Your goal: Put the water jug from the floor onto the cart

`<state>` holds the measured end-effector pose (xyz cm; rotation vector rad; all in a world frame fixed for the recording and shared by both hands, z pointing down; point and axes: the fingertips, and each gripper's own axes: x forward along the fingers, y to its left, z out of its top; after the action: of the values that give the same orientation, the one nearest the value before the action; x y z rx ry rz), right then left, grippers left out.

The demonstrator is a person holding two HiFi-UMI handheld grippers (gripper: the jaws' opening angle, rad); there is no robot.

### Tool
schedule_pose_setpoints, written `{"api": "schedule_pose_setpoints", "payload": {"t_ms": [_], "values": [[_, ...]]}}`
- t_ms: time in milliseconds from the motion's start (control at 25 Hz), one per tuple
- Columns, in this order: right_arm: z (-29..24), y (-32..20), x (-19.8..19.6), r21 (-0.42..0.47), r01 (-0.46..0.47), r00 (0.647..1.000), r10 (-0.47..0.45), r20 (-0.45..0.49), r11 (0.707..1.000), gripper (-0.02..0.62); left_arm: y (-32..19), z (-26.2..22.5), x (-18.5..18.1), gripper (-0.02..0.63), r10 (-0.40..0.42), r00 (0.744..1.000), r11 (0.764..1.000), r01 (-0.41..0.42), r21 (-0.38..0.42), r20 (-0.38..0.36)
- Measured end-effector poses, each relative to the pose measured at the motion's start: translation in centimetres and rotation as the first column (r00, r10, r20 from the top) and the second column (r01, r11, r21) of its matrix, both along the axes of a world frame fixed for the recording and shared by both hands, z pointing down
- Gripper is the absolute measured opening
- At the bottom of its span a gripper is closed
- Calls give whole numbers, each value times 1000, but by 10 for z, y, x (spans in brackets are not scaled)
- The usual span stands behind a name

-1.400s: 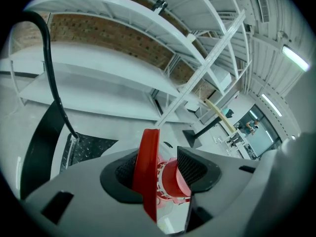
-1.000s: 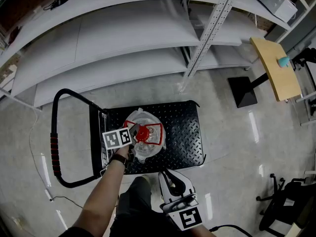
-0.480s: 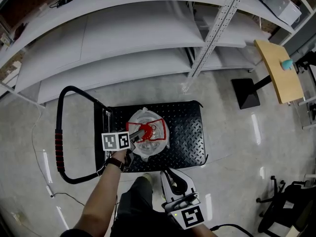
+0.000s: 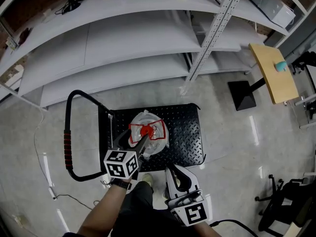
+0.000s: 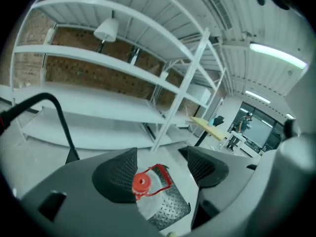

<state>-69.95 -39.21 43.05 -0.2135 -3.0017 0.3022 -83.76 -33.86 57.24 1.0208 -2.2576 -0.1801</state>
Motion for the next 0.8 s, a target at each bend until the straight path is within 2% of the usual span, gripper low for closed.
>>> {"api": "schedule_pose_setpoints", "payload": {"t_ms": [120,240,320,480,640,800], "values": [[-59,3,8,24,-22,999,22,30,999,25,-5,-96,48,282,89,986,994,-96,44,138],[-112,1,31,44,-58,998,56,40,997,25,0,-187,102,114,161,944,979,-189,71,287],[-137,-2,52,64,-82,995,78,59,995,25,1,-229,132,5,202,911,964,-249,91,359],[-155,6,93,67,-117,992,114,46,991,15,4,-266,174,5,240,887,942,-311,128,394],[-177,30,145,109,-80,995,73,62,991,3,12,-287,227,4,249,872,935,-330,131,422],[-182,47,210,125,-55,996,45,83,991,2,24,-293,297,4,252,861,933,-338,128,441]]}}
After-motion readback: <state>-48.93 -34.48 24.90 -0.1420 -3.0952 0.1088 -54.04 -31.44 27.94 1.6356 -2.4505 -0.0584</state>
